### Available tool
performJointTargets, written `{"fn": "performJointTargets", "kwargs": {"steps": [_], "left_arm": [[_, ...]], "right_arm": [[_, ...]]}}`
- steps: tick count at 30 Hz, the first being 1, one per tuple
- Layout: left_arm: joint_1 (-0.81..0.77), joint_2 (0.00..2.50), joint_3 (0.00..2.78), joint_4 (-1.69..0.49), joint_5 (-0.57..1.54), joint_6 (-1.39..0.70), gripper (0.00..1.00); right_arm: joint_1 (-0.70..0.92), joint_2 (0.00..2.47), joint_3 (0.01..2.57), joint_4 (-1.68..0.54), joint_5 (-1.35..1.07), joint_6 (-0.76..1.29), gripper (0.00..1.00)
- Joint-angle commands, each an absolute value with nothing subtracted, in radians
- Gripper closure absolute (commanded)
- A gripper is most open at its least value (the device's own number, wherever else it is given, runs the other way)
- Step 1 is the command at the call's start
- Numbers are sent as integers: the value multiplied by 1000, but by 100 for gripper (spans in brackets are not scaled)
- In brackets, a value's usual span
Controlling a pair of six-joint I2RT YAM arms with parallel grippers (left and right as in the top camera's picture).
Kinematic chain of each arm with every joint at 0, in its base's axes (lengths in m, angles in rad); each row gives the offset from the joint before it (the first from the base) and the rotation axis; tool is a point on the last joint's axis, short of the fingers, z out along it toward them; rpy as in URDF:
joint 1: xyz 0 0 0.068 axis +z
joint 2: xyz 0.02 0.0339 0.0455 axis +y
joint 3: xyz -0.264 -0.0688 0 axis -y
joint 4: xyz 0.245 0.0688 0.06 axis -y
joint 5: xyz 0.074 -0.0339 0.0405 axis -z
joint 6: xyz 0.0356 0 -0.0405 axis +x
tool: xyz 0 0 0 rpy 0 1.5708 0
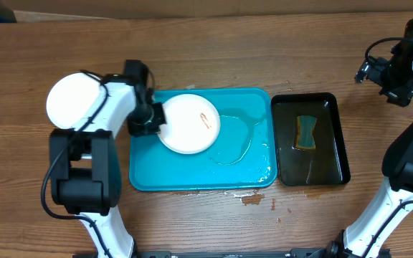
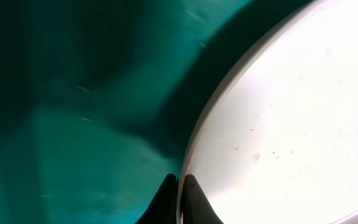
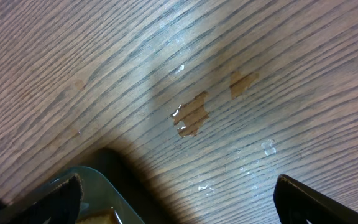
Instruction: Clean dirty plates on tray and stack at the side
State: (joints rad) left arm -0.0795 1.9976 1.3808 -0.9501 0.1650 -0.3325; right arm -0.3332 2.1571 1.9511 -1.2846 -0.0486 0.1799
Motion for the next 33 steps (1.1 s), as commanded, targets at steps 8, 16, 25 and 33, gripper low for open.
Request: {"fn": "performJointTargets", "kwargs": {"steps": [8,16,25,33], "left_arm": [[-196,2001,1377,-971,44,-307,68],[-193,2001,1377,-983,45,-307,83],[-196,2001,1376,-959,41,-315,94],[-197,2001,1376,-957,37,-315,87]], "right_arm": [[-334,2133,1963,-1283,-54,183,0],[-334,2133,1963,-1283,-54,183,0],[-334,2133,1963,-1283,-54,183,0],[-334,2133,1963,-1264,-76,192,0]]}}
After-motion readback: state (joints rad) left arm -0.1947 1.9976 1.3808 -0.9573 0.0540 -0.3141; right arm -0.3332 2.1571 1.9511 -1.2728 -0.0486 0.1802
